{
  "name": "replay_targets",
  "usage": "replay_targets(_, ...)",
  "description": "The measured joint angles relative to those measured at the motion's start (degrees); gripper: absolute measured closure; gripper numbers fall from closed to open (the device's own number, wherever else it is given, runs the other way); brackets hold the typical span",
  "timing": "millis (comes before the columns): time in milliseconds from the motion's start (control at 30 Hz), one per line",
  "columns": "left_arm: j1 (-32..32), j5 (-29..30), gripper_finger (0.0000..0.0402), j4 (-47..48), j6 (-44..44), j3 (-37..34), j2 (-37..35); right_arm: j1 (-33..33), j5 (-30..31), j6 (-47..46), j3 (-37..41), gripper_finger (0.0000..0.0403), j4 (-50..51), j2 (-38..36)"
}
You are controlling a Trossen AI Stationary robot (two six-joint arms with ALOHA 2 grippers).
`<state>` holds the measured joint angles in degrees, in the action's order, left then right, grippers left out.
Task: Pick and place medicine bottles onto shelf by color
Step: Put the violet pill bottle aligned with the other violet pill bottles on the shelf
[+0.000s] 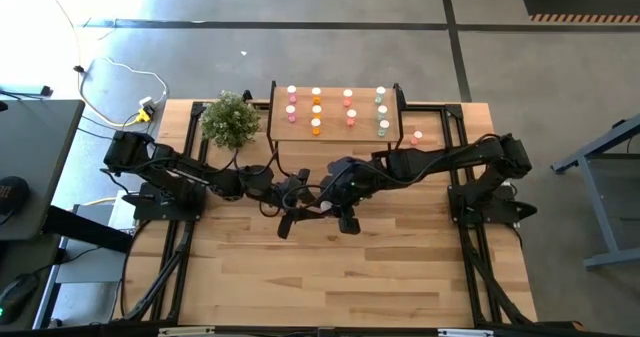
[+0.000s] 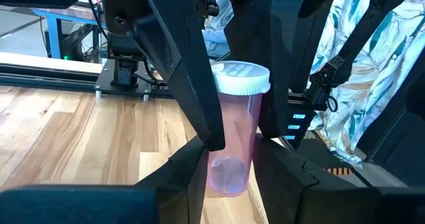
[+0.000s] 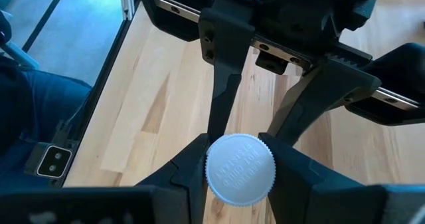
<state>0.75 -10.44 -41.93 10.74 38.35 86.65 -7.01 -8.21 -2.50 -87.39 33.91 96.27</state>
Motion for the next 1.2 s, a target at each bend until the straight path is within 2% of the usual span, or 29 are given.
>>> replay_targets(600,0.0,0.0,0.0300,0.0,-0.5,0.0,0.0,0.0,0.3,0.2,0.0,0.0283,0.0,0.0)
replay_targets(733,0.0,0.2,0.0300,0.1,-0.7,0.0,0.0,0.0,1.0,0.2,0.0,0.0262,-0.1,0.0)
replay_targets(1033,0.0,0.4,0.0300,0.2,-1.5,0.0,0.0,0.0,2.1,-1.4,0.0,0.0184,-1.1,0.0)
replay_targets(1200,0.0,0.1,0.0300,-0.1,-2.0,0.0,-0.1,1.0,2.6,-3.1,-0.2,0.0174,-0.6,-0.4)
